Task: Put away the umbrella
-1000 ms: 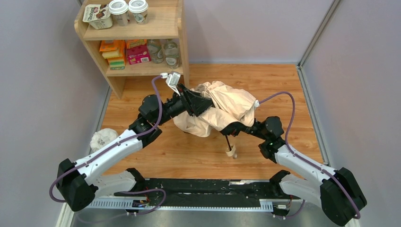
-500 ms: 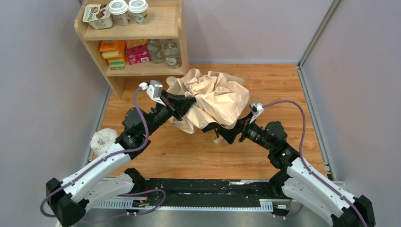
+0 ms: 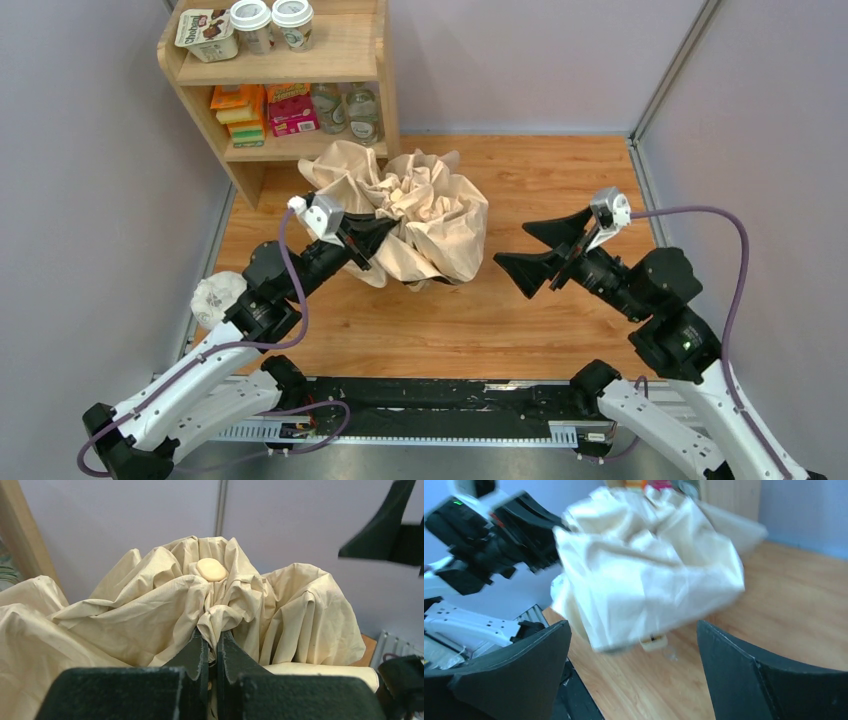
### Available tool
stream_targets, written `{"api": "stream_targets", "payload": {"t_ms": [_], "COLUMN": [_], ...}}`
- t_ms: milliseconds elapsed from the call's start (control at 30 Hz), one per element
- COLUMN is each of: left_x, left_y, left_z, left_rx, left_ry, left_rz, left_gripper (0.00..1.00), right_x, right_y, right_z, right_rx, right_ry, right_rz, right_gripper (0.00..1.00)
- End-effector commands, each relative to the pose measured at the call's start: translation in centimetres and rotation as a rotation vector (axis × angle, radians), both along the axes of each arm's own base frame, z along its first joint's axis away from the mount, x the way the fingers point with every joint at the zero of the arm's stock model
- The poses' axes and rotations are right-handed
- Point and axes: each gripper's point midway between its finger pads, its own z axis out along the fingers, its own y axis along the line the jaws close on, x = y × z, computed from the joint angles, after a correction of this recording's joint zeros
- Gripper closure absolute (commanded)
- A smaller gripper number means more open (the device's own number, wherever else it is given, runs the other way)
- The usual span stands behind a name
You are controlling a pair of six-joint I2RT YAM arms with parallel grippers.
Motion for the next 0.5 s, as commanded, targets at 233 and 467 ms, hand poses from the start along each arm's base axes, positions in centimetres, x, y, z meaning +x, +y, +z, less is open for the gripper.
{"api": "stream_targets", "payload": {"t_ms": [233,467], "left_x": [-6.7,-7.2], "left_y": [-2.6,-3.3], "left_z": [3.3,3.6], "left_rx": [-0.008,-0.056], "left_ry": [-0.212,-0.168], "left_rz": [-0.365,-0.429], "left_gripper": [1.0,1.0], "right_x": [0.7,2.2], "right_y": [6.9,8.0], "right_z": [-0.2,0.3], "right_rx": [-0.211,-0.154], "right_ry": [-0.113,-0.111], "right_rz": [0.39,0.353], "right_gripper": [0.0,0.0]}}
